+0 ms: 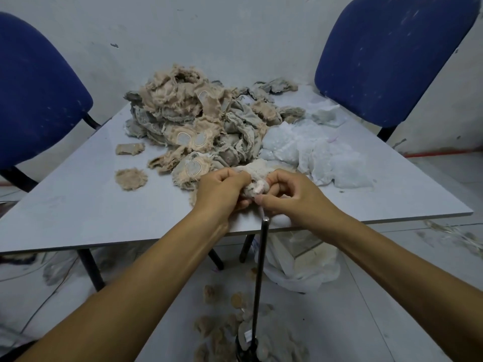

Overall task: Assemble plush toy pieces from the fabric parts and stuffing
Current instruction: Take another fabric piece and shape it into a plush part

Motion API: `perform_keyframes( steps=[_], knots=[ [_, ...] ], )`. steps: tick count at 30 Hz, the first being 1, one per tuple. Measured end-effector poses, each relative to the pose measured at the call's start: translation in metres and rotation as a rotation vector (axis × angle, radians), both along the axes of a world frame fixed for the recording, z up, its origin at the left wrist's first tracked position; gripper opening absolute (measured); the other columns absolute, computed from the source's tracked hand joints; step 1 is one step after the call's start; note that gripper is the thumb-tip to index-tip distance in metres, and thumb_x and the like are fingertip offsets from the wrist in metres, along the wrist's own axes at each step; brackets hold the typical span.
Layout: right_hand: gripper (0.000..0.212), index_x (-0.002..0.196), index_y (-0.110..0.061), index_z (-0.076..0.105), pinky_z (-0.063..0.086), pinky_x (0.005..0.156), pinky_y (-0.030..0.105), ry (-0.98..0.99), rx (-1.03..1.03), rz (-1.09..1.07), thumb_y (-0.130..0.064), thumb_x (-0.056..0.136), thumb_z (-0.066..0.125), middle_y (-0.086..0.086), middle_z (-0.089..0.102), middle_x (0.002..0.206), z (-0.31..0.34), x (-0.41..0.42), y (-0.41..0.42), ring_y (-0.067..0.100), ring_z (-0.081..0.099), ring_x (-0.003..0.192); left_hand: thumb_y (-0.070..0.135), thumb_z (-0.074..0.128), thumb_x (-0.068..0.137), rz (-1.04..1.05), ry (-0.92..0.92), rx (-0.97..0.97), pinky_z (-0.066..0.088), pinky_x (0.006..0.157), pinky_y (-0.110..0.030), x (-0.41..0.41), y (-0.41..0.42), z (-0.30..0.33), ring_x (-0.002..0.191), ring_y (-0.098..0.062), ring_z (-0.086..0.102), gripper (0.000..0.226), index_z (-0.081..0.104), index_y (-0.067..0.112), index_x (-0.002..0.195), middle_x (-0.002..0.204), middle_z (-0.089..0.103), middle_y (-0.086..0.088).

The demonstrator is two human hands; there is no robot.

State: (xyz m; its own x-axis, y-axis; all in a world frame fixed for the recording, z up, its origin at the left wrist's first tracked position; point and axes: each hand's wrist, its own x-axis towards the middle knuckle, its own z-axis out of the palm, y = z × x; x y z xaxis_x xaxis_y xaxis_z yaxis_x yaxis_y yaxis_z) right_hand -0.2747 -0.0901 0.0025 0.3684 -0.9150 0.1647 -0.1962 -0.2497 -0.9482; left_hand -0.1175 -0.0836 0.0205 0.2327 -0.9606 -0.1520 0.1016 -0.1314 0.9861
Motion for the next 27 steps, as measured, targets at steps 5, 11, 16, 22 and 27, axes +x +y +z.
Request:
perform_keyframes(
  steps=[5, 11, 16, 22, 27],
  knots=[
    [0.020, 0.072, -0.010, 0.063, 0.057, 0.061, 0.038, 0.045, -0.145, -0.225, -0.021, 0.084, 0.075, 0.005, 0.065, 0.057, -0.004, 0.003, -0.001, 0.012, 0.063, 0.054, 0.001, 0.052, 0.091, -0.220, 0.153, -0.069, 0.054, 0.051, -0.020, 0.009, 0.010, 0.001, 0.056, -0.014, 0.066, 0.022, 0.061, 0.011, 0.074, 0.066, 0.066, -0.006],
    [0.026, 0.060, -0.010, 0.055, 0.042, 0.052, 0.030, 0.078, -0.154, -0.438, -0.018, 0.077, 0.073, -0.004, 0.052, 0.047, -0.007, 0.011, -0.005, 0.011, 0.050, 0.049, 0.013, 0.076, 0.084, -0.208, -0.360, -0.320, 0.050, 0.062, -0.032, 0.006, 0.021, -0.004, 0.065, -0.017, 0.058, 0.018, 0.062, 0.010, 0.071, 0.069, 0.062, -0.009],
    [0.029, 0.056, -0.014, 0.048, 0.044, 0.055, 0.043, 0.058, -0.065, -0.422, -0.015, 0.077, 0.068, 0.002, 0.046, 0.053, -0.002, 0.012, -0.006, 0.020, 0.047, 0.057, 0.020, 0.078, 0.080, -0.110, -0.882, -0.634, 0.041, 0.074, -0.021, 0.006, 0.021, 0.003, 0.087, -0.010, 0.049, 0.021, 0.061, 0.012, 0.072, 0.089, 0.053, 0.000],
    [0.018, 0.063, 0.001, 0.064, 0.046, 0.047, 0.030, -0.299, 0.329, -0.303, -0.009, 0.077, 0.067, 0.013, 0.056, 0.060, 0.013, 0.014, -0.010, 0.026, 0.054, 0.056, 0.023, 0.079, 0.082, -0.603, -0.868, -0.581, 0.051, 0.084, -0.026, 0.031, 0.005, 0.010, 0.102, -0.009, 0.059, 0.054, 0.044, 0.041, 0.117, 0.117, 0.051, 0.014],
    [0.009, 0.072, -0.020, 0.067, 0.050, 0.049, 0.026, -0.361, 0.408, -0.211, -0.022, 0.080, 0.067, 0.000, 0.064, 0.068, 0.028, 0.007, -0.010, 0.014, 0.062, 0.060, 0.006, 0.083, 0.069, -0.355, -0.683, -0.524, 0.055, 0.069, -0.023, 0.028, -0.007, 0.007, 0.085, -0.002, 0.064, 0.060, 0.055, 0.045, 0.105, 0.094, 0.067, 0.020]
  ],
)
